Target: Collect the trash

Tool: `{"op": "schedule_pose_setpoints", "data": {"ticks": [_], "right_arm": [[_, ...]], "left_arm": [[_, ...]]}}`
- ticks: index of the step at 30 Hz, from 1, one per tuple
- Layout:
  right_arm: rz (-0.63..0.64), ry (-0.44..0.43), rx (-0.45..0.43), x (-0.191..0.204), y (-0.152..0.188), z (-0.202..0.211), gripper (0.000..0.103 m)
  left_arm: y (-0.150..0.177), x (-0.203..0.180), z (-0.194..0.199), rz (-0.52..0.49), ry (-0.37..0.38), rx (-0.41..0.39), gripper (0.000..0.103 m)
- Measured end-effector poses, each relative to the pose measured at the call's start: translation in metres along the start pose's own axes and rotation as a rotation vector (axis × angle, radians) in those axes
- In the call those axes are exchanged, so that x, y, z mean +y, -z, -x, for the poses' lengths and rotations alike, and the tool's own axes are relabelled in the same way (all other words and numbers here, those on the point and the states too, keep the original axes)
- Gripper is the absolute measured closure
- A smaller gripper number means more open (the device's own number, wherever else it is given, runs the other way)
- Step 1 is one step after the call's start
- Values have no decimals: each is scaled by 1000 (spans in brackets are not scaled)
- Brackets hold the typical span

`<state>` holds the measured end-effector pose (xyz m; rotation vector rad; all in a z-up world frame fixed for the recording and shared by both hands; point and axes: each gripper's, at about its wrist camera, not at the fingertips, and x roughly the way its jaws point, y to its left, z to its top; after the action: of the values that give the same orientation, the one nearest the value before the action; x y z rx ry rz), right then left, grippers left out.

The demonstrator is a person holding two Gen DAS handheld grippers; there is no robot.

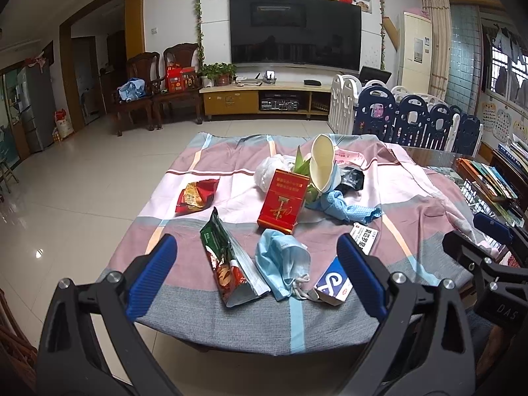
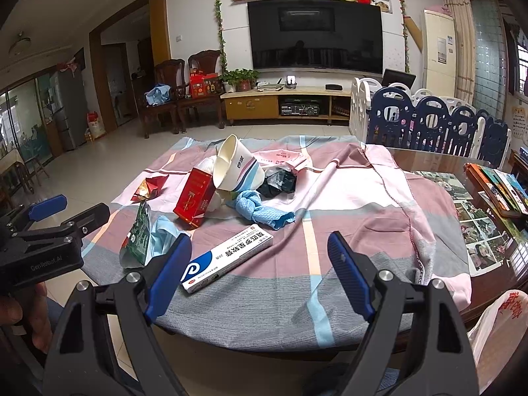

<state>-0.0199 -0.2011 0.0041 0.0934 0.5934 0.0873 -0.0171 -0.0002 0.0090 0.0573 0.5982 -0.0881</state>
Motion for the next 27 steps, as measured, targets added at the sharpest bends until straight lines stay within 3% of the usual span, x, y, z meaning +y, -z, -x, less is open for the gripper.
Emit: {"op": "schedule_pose_setpoints", "data": {"ticks": [5, 10, 15, 21, 23, 25, 27], "right_arm": [[-18, 1, 7, -4, 1, -1, 20], [-17, 3, 12, -3, 0, -2, 20], [-21, -6, 37, -1, 2, -8, 20], [-22, -8, 66, 2, 4, -18, 20], [-27, -9, 76, 2, 5, -20, 20], [-25, -9, 81, 3, 5, -22, 20], [-21, -7, 86, 5, 5, -24, 20]], "left_arm": [[1, 3, -10, 8, -10, 47, 6], [2, 3, -40, 38, 39, 155, 6], [1, 1, -73, 59, 28, 208, 10], [-6, -36, -91, -113, -2, 156, 15], [-5, -47, -101, -161, 7, 178, 18], [-3, -54, -118, -185, 19, 240, 33], [-2, -56, -134, -173, 38, 296, 41]]}}
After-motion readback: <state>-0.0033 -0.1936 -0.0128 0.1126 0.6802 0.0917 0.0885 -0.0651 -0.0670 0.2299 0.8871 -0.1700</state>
